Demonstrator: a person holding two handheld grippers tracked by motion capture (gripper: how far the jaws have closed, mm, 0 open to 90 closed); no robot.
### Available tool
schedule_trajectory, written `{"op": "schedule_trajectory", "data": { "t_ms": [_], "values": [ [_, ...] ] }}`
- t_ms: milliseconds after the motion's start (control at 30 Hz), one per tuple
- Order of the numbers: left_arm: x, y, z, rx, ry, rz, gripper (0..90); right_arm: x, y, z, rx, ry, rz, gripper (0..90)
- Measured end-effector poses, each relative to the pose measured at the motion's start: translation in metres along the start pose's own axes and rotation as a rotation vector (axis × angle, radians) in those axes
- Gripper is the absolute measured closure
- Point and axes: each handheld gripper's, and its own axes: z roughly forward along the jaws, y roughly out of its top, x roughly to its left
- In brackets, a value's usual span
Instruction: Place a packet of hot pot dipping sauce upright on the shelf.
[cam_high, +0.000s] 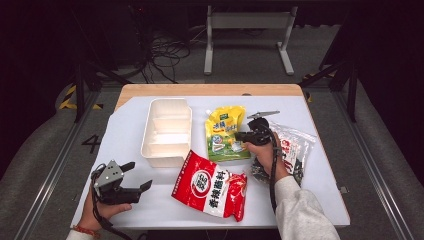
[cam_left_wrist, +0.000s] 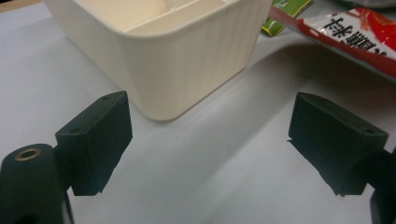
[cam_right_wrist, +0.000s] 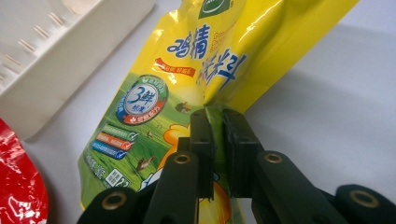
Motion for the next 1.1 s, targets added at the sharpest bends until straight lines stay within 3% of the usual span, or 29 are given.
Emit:
{"op": "schedule_trajectory", "data": {
  "t_ms": [300,433,567,667,733,767,833,900,1033,1100],
  "values": [
    [-0.006,0.004,0.008,0.022,-0.027,0.026,14.2,0.002,-0.001,0.0,-0.042,-0.003,0.005,83.1],
    [-0.01,0.002,0.009,0.037,-0.062,0.026,14.6,0.002,-0.004,0.003,-0.023,-0.016,0.001,82.9],
    [-0.023,-0.005,0.013,0.066,-0.143,0.021,15.2,0.001,-0.006,0.006,-0.014,-0.028,0.005,82.6],
    [-0.041,-0.01,0.018,0.104,-0.224,0.024,15.6,0.002,-0.007,0.007,-0.005,-0.039,-0.001,82.6],
    [-0.056,-0.009,0.024,0.111,-0.306,0.006,16.4,0.003,-0.007,0.008,-0.001,-0.044,-0.005,82.5],
    [-0.056,-0.009,0.024,0.111,-0.306,0.006,17.0,0.003,-0.007,0.008,-0.001,-0.044,-0.005,82.5],
    [-0.07,-0.007,0.03,0.127,-0.356,0.003,17.0,0.003,-0.007,0.008,0.003,-0.047,-0.008,82.4],
    [-0.079,-0.006,0.035,0.145,-0.367,0.01,17.0,0.003,-0.007,0.008,0.006,-0.048,-0.008,82.2],
    [-0.09,0.002,0.048,0.11,-0.415,-0.09,16.4,0.003,-0.007,0.009,0.01,-0.063,-0.016,80.9],
    [-0.091,0.003,0.05,0.106,-0.414,-0.108,16.4,0.004,-0.006,0.008,0.006,-0.069,-0.011,79.9]
  ]
}}
